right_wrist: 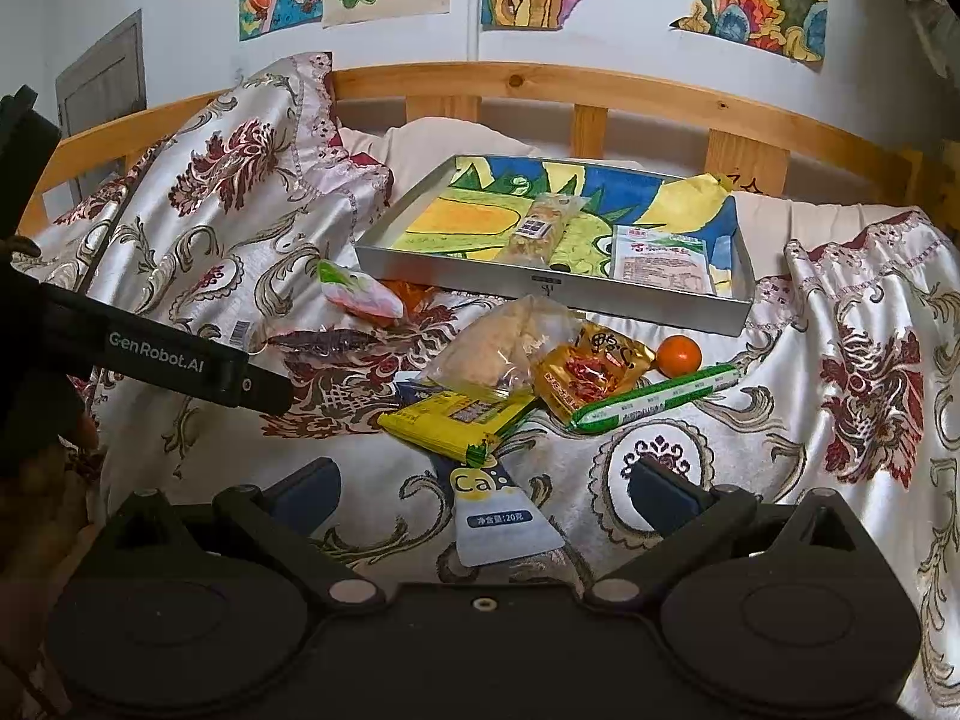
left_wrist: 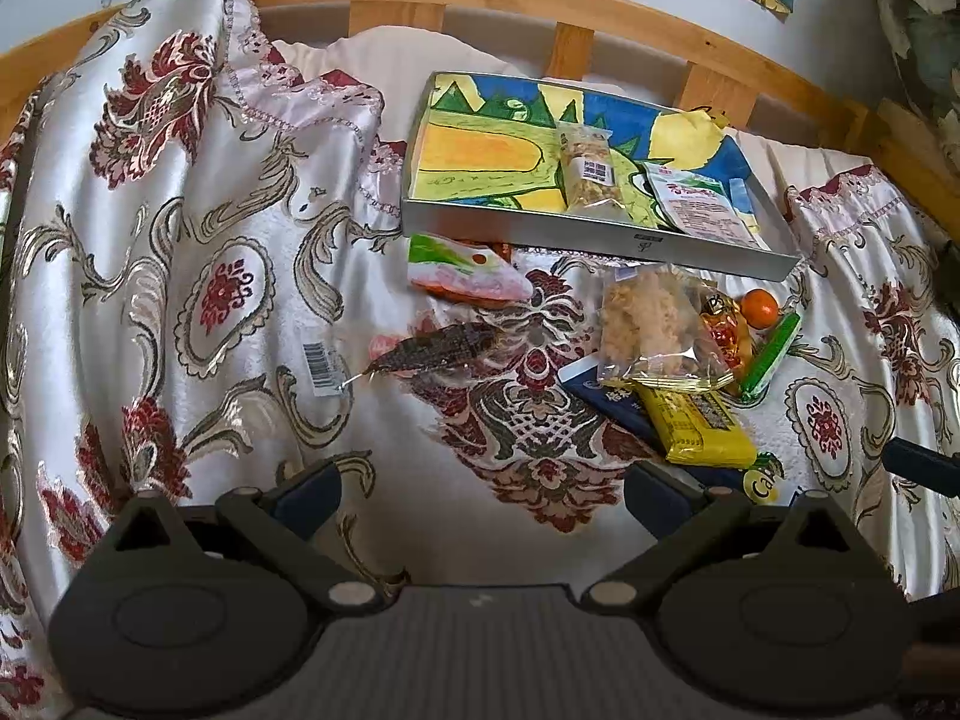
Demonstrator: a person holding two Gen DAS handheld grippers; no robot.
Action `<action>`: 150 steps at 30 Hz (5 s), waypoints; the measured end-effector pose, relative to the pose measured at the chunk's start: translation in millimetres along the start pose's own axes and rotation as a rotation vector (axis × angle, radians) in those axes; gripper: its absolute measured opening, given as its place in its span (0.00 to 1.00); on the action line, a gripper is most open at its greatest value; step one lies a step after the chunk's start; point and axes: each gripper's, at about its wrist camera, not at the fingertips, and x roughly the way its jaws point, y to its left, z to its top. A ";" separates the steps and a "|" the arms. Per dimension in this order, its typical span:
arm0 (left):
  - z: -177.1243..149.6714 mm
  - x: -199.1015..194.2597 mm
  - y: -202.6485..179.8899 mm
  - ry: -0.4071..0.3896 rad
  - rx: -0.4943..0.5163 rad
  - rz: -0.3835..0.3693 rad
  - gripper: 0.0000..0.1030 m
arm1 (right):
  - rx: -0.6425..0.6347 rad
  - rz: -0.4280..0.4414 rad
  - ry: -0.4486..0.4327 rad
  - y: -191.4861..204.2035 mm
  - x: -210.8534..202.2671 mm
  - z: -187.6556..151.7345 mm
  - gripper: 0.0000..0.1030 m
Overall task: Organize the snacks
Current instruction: 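Withdraw both tools from the tray back over the remaining snacks, then grasp the yellow wafer packet with the left tool while the right tool grasps the blue Ca packet, then carry both packets onto the tray beside the others and open both tools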
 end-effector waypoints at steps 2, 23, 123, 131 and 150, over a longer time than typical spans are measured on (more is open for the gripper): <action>2.1 0.6 -1.8 0.001 0.006 -0.001 0.99 | -0.008 0.005 0.002 0.4 0.9 1.8 0.99; 30.0 30.3 -27.9 0.049 -0.017 -0.085 0.99 | -0.056 0.118 0.100 -19.8 26.0 13.8 0.99; 99.5 15.0 -17.0 -0.078 -0.051 -0.105 0.51 | -0.569 -0.068 -0.282 19.6 18.0 9.8 0.31; 155.0 36.3 -46.4 -0.183 -0.056 -0.089 0.51 | -0.420 -0.208 -0.366 -43.7 56.6 67.2 0.31; 202.5 154.6 -116.3 -0.162 0.016 -0.064 0.51 | -0.124 -0.232 -0.319 -136.7 172.7 113.0 0.31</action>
